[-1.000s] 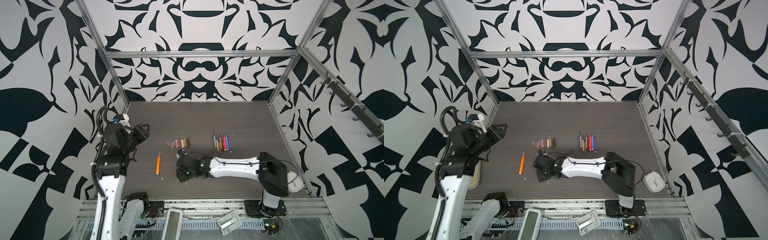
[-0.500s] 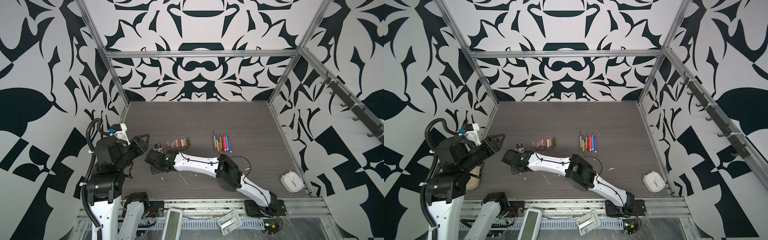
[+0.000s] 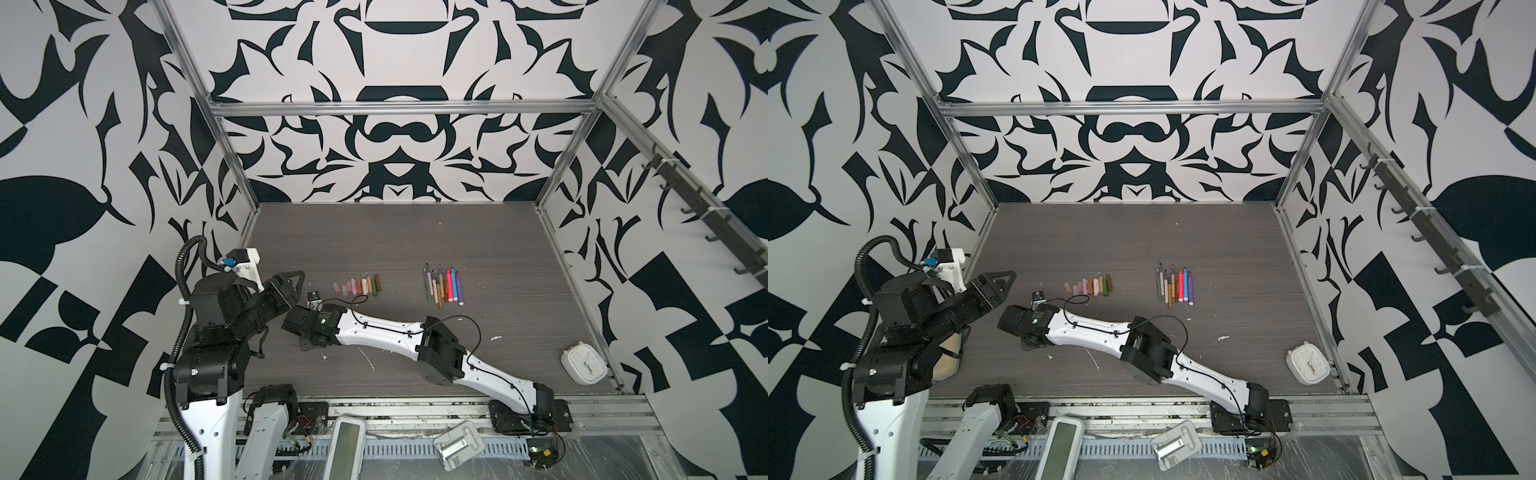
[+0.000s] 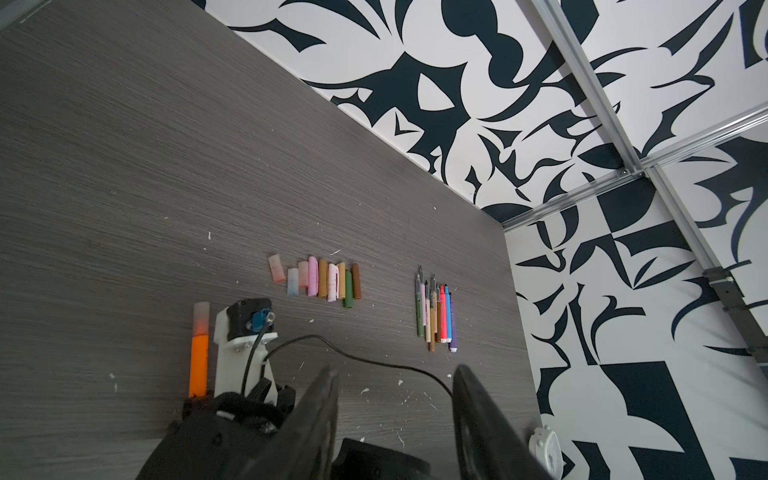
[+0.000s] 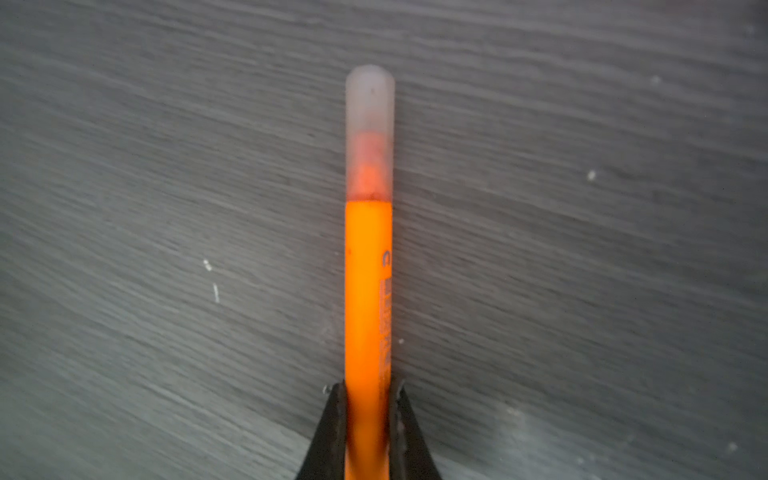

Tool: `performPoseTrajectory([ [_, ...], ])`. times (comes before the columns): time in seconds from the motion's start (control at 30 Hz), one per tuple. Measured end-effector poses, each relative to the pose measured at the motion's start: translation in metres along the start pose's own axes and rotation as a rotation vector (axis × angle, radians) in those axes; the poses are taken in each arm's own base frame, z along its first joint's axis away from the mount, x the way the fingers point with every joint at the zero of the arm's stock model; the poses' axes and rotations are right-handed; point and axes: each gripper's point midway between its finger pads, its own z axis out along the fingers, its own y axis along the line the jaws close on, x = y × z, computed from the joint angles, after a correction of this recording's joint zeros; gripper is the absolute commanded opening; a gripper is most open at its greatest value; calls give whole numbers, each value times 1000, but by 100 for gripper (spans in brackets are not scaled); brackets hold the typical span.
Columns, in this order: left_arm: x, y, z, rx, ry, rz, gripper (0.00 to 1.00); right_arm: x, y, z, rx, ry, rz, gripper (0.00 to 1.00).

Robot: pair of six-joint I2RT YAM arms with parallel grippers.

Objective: Open the pen caps
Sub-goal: 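Move the right gripper to the orange marker and grasp its body, then raise the orange marker upright while the left gripper reaches over its cap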

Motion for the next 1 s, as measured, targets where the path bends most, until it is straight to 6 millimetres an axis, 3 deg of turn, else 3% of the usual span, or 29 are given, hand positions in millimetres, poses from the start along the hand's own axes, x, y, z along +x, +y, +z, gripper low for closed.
performPoseTrajectory([
  [0.07, 2, 2, 1, -3, 7, -2, 49, 3, -7, -3, 9, 4, -5, 1],
  [0.2, 6, 3, 4, 1, 26, 0, 53, 18, -24, -14, 2, 49, -64, 0],
  [0.3, 12, 3, 8, 14, 59, -8, 53, 44, -48, -32, -39, 103, -118, 0],
  [0.4, 22, 5, 17, 36, 110, -32, 52, 71, -84, -62, -85, 142, -142, 0],
  [0.5, 34, 11, 29, 63, 165, -68, 53, 88, -117, -106, -139, 126, -146, 0],
  [0.67, 68, 29, 58, 96, 260, -178, 55, 85, -149, -191, -309, -33, -102, 0],
  [0.77, 94, 31, 73, 114, 335, -214, 55, 80, -168, -228, -375, -135, -61, 0],
  [0.87, 119, 18, 86, 142, 415, -193, 55, 76, -187, -249, -399, -208, -16, 0],
  [1.0, 141, -4, 103, 168, 482, -140, 56, 75, -202, -255, -387, -248, 19, 0],
])
